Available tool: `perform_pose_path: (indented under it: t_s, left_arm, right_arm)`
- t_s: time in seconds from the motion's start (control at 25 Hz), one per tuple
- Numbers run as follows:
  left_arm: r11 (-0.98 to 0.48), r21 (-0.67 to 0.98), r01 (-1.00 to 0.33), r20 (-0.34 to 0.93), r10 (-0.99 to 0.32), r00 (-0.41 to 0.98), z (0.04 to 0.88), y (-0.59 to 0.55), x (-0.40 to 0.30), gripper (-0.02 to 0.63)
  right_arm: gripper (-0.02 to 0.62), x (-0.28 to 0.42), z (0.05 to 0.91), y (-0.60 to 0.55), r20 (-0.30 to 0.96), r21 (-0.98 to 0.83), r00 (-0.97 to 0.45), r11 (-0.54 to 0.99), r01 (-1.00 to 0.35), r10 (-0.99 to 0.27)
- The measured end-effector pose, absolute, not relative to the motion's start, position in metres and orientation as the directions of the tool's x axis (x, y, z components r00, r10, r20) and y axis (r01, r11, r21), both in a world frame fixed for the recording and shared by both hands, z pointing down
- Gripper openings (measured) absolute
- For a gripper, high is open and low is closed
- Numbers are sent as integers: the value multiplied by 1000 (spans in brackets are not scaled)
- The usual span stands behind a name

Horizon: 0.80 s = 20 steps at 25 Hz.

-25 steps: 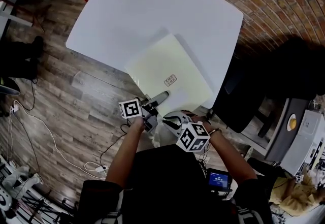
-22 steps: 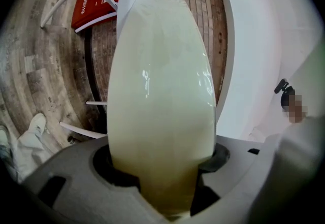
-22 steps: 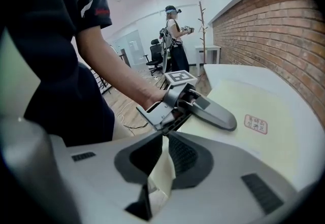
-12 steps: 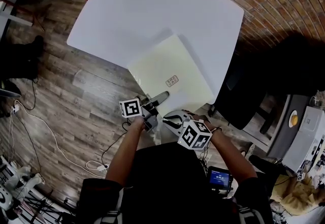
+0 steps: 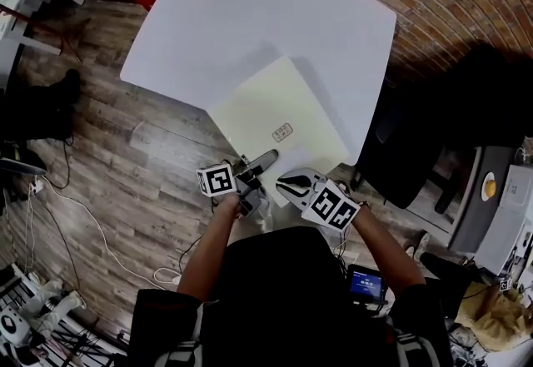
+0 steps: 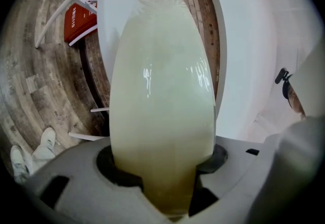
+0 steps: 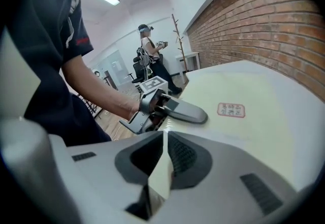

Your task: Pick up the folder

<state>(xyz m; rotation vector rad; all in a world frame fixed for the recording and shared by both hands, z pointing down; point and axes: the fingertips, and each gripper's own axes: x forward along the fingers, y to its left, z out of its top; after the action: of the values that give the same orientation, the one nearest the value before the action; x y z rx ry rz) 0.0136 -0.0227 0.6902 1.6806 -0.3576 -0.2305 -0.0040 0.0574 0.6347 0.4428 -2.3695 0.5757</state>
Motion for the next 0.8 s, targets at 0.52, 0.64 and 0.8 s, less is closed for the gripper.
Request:
perform_pose_path:
  t_s: [0.52,0.64,0.8]
  left_arm:
    - [-308,898,-313,177,-400,899,615,-42,-27,270]
    - [-352,879,-323,165,-411,897,595,-47,-32,270]
    - [-390,859,-333,145,-438,887,564,-45,-37,270]
  right_arm:
    - [37,28,579,-15,584,-217,-624,641,-736,-519]
    - [37,32,566,-29,572,-186,-587,606,-773,-573]
    - [37,35,548,-34,544,-191,-558,555,-809,-626]
